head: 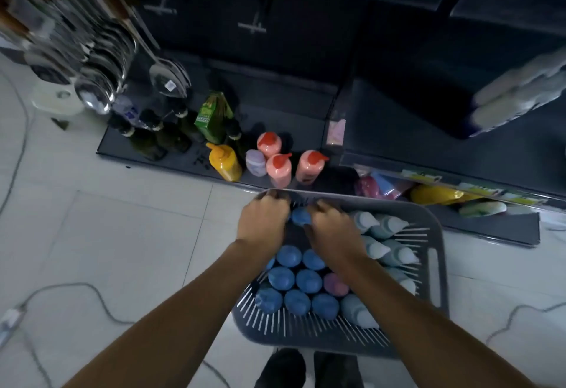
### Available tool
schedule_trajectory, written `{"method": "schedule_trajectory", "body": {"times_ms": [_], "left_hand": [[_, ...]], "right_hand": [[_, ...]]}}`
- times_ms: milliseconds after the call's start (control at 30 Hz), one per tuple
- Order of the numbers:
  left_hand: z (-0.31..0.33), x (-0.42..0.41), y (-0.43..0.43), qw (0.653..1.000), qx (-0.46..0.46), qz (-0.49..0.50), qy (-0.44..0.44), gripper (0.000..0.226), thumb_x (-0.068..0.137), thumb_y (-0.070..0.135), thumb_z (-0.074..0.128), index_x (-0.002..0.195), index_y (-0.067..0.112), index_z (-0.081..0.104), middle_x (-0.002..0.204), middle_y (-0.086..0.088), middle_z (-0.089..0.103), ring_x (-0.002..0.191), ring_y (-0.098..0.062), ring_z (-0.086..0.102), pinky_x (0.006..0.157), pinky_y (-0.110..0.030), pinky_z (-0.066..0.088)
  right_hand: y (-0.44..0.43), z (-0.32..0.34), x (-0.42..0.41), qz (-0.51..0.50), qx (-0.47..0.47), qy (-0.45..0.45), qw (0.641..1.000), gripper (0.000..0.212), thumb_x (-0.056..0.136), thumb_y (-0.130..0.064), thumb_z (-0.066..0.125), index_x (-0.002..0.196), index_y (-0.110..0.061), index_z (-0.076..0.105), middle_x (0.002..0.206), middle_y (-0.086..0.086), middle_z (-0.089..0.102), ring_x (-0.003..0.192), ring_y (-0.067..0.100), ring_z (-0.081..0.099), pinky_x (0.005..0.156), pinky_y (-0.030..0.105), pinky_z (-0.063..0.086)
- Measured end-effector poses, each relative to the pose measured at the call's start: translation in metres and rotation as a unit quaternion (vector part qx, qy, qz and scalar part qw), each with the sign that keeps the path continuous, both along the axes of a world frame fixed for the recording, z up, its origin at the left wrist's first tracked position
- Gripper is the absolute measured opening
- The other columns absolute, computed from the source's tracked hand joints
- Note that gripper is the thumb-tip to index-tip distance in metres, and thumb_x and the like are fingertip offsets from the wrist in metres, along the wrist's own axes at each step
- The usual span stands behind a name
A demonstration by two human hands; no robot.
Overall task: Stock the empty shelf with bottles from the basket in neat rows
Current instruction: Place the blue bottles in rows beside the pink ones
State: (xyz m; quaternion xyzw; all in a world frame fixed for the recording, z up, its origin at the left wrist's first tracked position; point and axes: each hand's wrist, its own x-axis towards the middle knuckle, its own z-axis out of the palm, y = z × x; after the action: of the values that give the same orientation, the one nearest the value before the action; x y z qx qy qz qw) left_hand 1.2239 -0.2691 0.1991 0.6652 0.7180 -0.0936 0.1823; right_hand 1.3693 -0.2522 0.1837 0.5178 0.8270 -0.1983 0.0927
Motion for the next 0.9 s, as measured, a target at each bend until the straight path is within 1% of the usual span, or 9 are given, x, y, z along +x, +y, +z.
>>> {"method": "schedule_trajectory", "body": {"times_ms": [67, 167, 267, 433, 567, 667, 767, 833, 900], "left_hand": [[-0.013, 0.003, 0.0, 1.0, -0.009, -0.004, 0.005, 0.028, 0.093, 0.006, 0.052, 0.119, 0.012, 0.06, 0.12, -0.011, 0.064, 0.109, -0.035, 0.064, 0.083, -0.042, 0.051], [-0.026, 0.004, -0.003, 1.0, -0.021, -0.002, 0.008, 0.025, 0.093, 0.006, 0.051, 0.113, 0.011, 0.063, 0.113, -0.012, 0.068, 0.101, -0.036, 0.068, 0.079, -0.041, 0.051], [-0.035, 0.003, -0.004, 1.0, -0.016, 0.008, 0.005, 0.027, 0.091, 0.003, 0.051, 0.116, 0.011, 0.06, 0.113, -0.012, 0.067, 0.099, -0.037, 0.068, 0.076, -0.042, 0.051], [-0.043, 0.007, -0.002, 1.0, -0.018, 0.005, 0.02, 0.029, 0.092, 0.002, 0.053, 0.12, 0.009, 0.056, 0.11, -0.012, 0.069, 0.094, -0.038, 0.07, 0.067, -0.039, 0.045], [-0.046, 0.007, 0.003, 0.999, -0.028, -0.001, 0.036, 0.015, 0.095, 0.005, 0.052, 0.106, 0.011, 0.06, 0.104, -0.01, 0.068, 0.093, -0.035, 0.068, 0.064, -0.037, 0.036], [-0.046, 0.008, 0.008, 0.998, -0.039, 0.004, 0.039, 0.016, 0.096, 0.004, 0.051, 0.104, 0.011, 0.062, 0.106, -0.011, 0.068, 0.097, -0.035, 0.068, 0.066, -0.037, 0.036], [-0.042, 0.009, 0.012, 0.998, -0.048, 0.011, 0.031, 0.017, 0.098, 0.008, 0.049, 0.106, 0.01, 0.064, 0.112, -0.012, 0.068, 0.103, -0.036, 0.067, 0.071, -0.038, 0.04], [-0.034, 0.008, 0.012, 0.998, -0.046, 0.01, 0.036, 0.018, 0.098, 0.009, 0.049, 0.106, 0.01, 0.066, 0.113, -0.012, 0.069, 0.104, -0.035, 0.067, 0.076, -0.039, 0.047], [-0.022, 0.007, 0.011, 0.998, -0.035, 0.012, 0.047, 0.021, 0.098, 0.011, 0.049, 0.108, 0.01, 0.067, 0.113, -0.011, 0.07, 0.104, -0.034, 0.068, 0.081, -0.039, 0.05]], "right_hand": [[0.001, -0.018, -0.001, 0.021, 0.012, -0.004, 1.0, 0.024, 0.093, -0.014, 0.057, 0.116, -0.01, 0.064, 0.122, 0.011, 0.061, 0.114, 0.033, 0.06, 0.085, 0.042, 0.052], [0.006, -0.04, -0.002, 0.039, 0.0, -0.027, 0.999, 0.03, 0.098, -0.017, 0.051, 0.127, -0.013, 0.058, 0.131, 0.008, 0.055, 0.125, 0.028, 0.052, 0.094, 0.041, 0.05], [0.005, -0.052, -0.003, 0.031, 0.0, -0.014, 0.999, 0.028, 0.099, -0.015, 0.05, 0.125, -0.012, 0.058, 0.128, 0.009, 0.057, 0.122, 0.03, 0.055, 0.095, 0.042, 0.048], [-0.001, -0.054, -0.006, -0.001, 0.028, 0.006, 1.0, 0.022, 0.087, -0.004, 0.064, 0.108, -0.008, 0.068, 0.106, 0.013, 0.067, 0.099, 0.033, 0.067, 0.082, 0.041, 0.055], [-0.001, -0.056, -0.007, -0.004, 0.011, 0.022, 1.0, 0.023, 0.091, -0.006, 0.057, 0.111, -0.011, 0.066, 0.112, 0.009, 0.066, 0.104, 0.03, 0.064, 0.085, 0.041, 0.052], [0.001, -0.05, -0.006, -0.021, 0.002, 0.049, 0.999, 0.019, 0.089, -0.007, 0.058, 0.104, -0.01, 0.068, 0.107, 0.01, 0.067, 0.1, 0.032, 0.064, 0.083, 0.042, 0.051], [0.003, -0.039, -0.004, -0.029, 0.013, 0.071, 0.997, 0.009, 0.083, -0.007, 0.065, 0.091, -0.009, 0.068, 0.094, 0.011, 0.068, 0.086, 0.035, 0.067, 0.07, 0.041, 0.052], [0.006, -0.028, -0.002, -0.032, 0.018, 0.083, 0.996, 0.008, 0.082, -0.01, 0.068, 0.09, -0.009, 0.067, 0.093, 0.011, 0.067, 0.082, 0.036, 0.066, 0.065, 0.041, 0.051], [0.01, -0.014, -0.001, -0.026, 0.018, 0.086, 0.996, 0.01, 0.085, -0.013, 0.066, 0.094, -0.01, 0.066, 0.098, 0.009, 0.066, 0.085, 0.037, 0.066, 0.067, 0.041, 0.05]]}}
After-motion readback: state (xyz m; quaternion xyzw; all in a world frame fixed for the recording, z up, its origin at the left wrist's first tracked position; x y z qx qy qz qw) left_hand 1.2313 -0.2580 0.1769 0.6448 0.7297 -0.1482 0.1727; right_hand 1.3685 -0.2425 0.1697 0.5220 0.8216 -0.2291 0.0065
